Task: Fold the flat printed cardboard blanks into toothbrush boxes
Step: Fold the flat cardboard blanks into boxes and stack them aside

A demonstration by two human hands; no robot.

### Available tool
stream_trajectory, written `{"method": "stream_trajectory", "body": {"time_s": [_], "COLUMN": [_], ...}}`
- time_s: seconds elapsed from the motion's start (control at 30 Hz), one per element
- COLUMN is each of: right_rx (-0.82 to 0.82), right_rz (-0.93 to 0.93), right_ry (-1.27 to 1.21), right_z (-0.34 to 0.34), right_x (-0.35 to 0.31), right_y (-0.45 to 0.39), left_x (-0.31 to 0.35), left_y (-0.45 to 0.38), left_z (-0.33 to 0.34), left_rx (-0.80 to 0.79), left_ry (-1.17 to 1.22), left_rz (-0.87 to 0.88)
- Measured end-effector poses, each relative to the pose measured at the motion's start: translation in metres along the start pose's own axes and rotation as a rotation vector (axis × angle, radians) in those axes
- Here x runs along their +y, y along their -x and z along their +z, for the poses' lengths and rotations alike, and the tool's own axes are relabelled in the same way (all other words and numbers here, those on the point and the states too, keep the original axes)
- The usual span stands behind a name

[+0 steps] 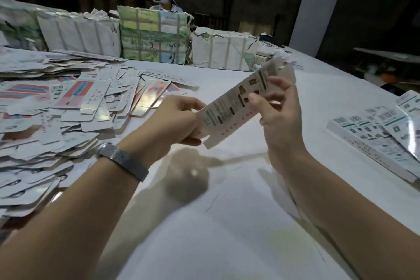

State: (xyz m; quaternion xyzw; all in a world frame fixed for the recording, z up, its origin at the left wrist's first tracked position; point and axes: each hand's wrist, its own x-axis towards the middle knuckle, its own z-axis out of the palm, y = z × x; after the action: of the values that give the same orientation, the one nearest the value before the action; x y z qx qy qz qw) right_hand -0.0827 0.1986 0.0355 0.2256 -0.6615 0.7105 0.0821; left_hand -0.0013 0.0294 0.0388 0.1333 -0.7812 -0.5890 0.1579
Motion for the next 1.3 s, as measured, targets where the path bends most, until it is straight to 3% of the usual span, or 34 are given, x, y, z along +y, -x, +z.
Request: {"method": "stream_trajectory", "body": {"time_s": [0.1, 0.2, 0.33, 0.4, 0.53, 0.6, 0.8, 0.97, 1.07, 1.3], "right_rx": [0.108, 0.072, -0.054, -0.114, -0.303, -0.4, -0.516, -0.423, -0.442, -0.492], "right_rz": [-0.084, -0.117, -0.085, -0.106, -0.13, -0.155, -0.154, -0.285, -0.274, -0.213], "right_ry": [0.199, 0.264, 0.203, 0.211, 0.123, 0.166, 0.388, 0.627, 0.569, 0.464], "right_z": [-0.008, -0.011, -0.009, -0.008, -0.005, -0.005, -0.011, -0.019, -0.022, -0.018], "right_x": [0.001, 0.001, 0.0, -0.001, -0.005, -0.008, -0.016, -0.016, -0.014, -0.011], "right_y": [-0.008, -0.012, -0.01, -0.007, 0.0, 0.001, 0.0, -0.01, -0.013, -0.011], "left_x": [0.003, 0.0, 0.001, 0.002, 0.0, -0.003, 0.002, 0.006, 0.007, 0.006], "left_y": [0.002, 0.007, 0.019, 0.022, 0.027, 0.029, 0.03, 0.03, 0.032, 0.028], "left_z": [0.006, 0.011, 0.023, 0.033, 0.056, 0.057, 0.043, 0.042, 0.042, 0.042], "left_rx": [-0.144, -0.219, -0.43, -0.512, -0.454, -0.47, -0.382, -0.433, -0.503, -0.489], "left_ry": [0.177, 0.205, -0.012, 0.121, 0.549, 0.638, 0.492, 0.442, 0.521, 0.607], "left_rz": [-0.088, -0.094, 0.146, 0.213, 0.195, 0.182, 0.093, 0.028, -0.021, -0.046]}}
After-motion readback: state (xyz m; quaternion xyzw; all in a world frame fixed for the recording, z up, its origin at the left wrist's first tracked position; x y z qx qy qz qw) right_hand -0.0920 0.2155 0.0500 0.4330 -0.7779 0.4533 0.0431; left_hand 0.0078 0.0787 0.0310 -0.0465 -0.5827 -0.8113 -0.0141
